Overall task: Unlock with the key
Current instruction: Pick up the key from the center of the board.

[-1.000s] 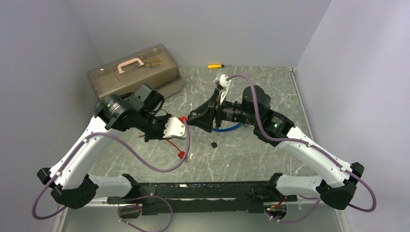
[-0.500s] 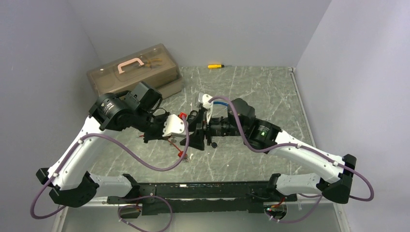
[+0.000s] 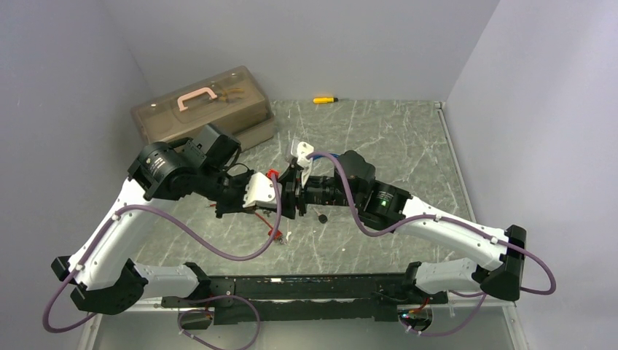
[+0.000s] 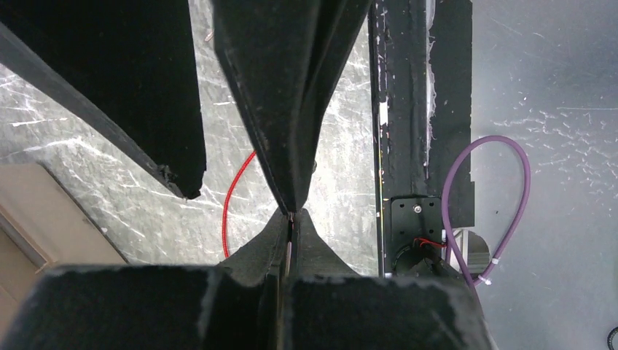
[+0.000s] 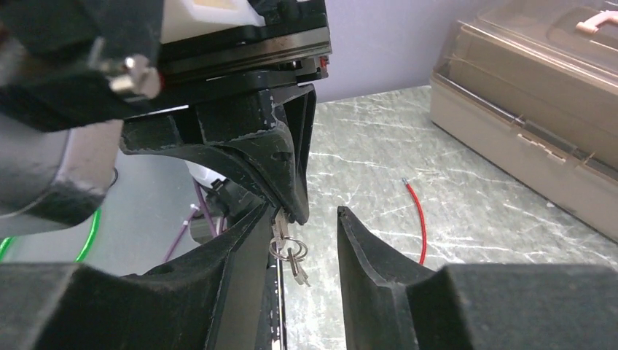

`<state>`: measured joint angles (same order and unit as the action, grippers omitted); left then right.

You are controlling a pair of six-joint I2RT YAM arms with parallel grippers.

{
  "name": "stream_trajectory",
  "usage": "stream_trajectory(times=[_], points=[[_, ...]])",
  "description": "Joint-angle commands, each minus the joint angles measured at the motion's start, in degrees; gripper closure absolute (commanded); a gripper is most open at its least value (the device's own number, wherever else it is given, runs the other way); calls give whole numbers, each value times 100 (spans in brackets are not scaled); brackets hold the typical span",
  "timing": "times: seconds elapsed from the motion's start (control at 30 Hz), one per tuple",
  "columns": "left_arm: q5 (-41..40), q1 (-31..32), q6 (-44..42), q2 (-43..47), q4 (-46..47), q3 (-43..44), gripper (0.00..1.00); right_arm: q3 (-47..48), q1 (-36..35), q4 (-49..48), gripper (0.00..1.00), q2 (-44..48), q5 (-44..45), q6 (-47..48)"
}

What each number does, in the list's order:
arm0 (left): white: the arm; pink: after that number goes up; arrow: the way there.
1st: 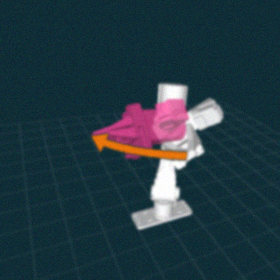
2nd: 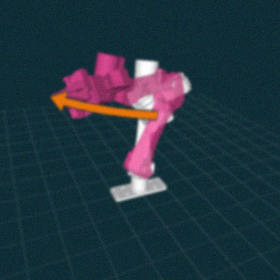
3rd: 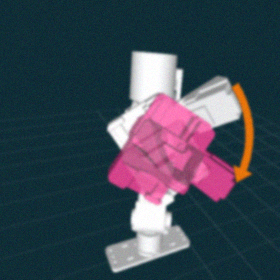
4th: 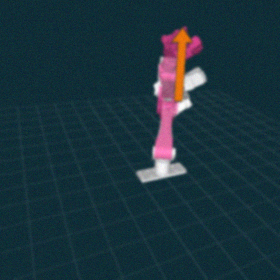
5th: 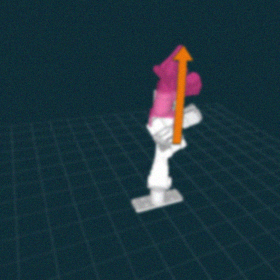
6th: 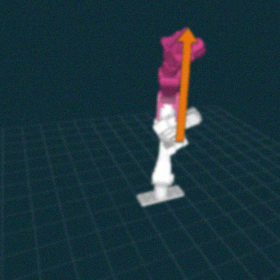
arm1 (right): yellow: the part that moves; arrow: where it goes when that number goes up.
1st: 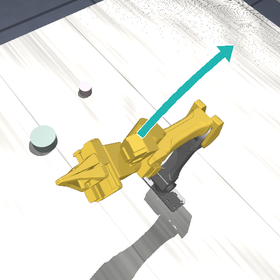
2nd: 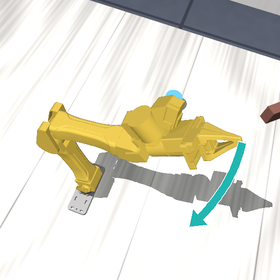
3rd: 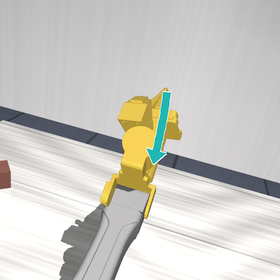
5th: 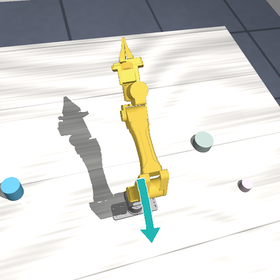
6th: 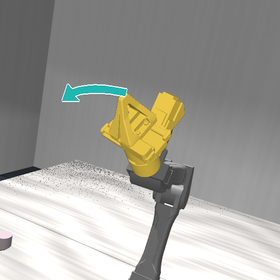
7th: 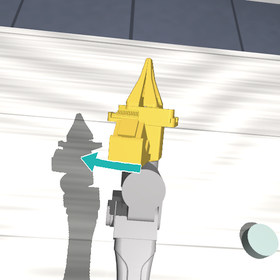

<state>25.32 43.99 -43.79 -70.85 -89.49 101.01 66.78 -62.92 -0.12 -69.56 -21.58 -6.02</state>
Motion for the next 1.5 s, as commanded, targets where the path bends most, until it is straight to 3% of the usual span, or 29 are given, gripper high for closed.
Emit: stream_trajectory(times=[0.0,0.23,0.47,0.83,0.93,1.03,1.1,1.17,1.47], points=[[188,42,81,115,-53,190,100,184,-37,-381,61,-145,-75,51],[193,61,89,176,-57,165,100,346,-45,-137,68,-314,-325,18],[172,66,94,216,-51,201,100,393,-46,-6,100,-279,-156,20],[10,67,54,234,-51,296,100,661,-41,1056,99,-247,53,310],[41,73,64,212,-51,309,100,663,-45,1097,81,-231,84,304],[76,75,67,201,-51,355,100,669,-45,1066,73,-229,110,287],[70,76,89,203,-51,366,100,662,-45,999,80,-216,143,262],[84,75,85,203,-51,380,100,633,-50,910,100,-190,202,235],[-2,91,109,205,18,466,100,876,-45,1498,100,-414,137,354]])
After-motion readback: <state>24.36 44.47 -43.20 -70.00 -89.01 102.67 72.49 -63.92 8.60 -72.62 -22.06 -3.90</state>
